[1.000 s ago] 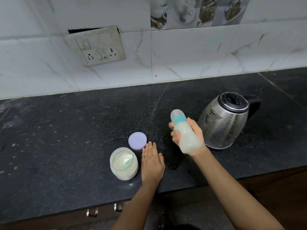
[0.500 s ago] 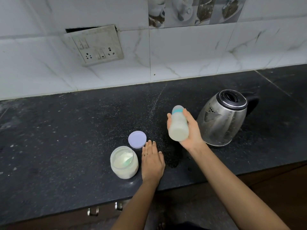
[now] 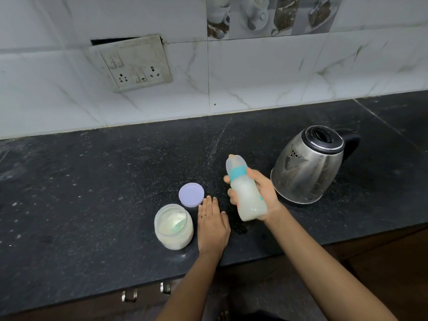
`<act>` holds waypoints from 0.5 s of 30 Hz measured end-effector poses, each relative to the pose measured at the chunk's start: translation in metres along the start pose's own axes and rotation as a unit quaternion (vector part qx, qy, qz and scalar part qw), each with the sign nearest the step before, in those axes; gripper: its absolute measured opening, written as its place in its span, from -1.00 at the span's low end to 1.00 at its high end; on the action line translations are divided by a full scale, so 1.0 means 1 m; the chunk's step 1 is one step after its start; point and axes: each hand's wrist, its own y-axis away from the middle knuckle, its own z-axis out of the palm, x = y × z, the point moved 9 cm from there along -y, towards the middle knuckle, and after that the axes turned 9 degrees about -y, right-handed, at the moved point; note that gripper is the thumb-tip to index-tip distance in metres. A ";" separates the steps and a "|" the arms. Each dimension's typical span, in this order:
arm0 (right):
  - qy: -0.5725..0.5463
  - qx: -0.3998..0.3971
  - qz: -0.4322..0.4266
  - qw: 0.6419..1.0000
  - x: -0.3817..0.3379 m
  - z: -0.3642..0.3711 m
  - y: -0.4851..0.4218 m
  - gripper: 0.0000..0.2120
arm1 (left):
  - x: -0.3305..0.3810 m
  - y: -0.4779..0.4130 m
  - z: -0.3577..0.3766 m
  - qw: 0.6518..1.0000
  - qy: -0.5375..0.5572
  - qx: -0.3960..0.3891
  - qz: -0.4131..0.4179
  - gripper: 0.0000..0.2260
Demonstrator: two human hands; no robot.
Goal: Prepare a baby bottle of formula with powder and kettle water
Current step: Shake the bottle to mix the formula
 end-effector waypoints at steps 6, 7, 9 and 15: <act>0.005 -0.002 -0.016 1.000 -0.006 -0.001 0.003 -0.51 | -0.001 0.000 0.001 1.000 -0.005 -0.002 0.003 -0.47; 0.042 -0.027 -0.022 0.999 -0.006 0.004 0.006 -0.43 | -0.001 0.000 0.001 1.000 -0.004 -0.002 0.004 -0.46; 0.004 -0.034 -0.029 0.999 -0.008 0.011 0.006 -0.38 | -0.001 0.000 0.001 1.000 -0.003 -0.003 0.005 -0.46; -0.074 0.000 -0.047 0.996 -0.011 -0.003 0.008 -0.47 | -0.002 0.000 0.001 1.000 -0.001 -0.002 0.009 -0.47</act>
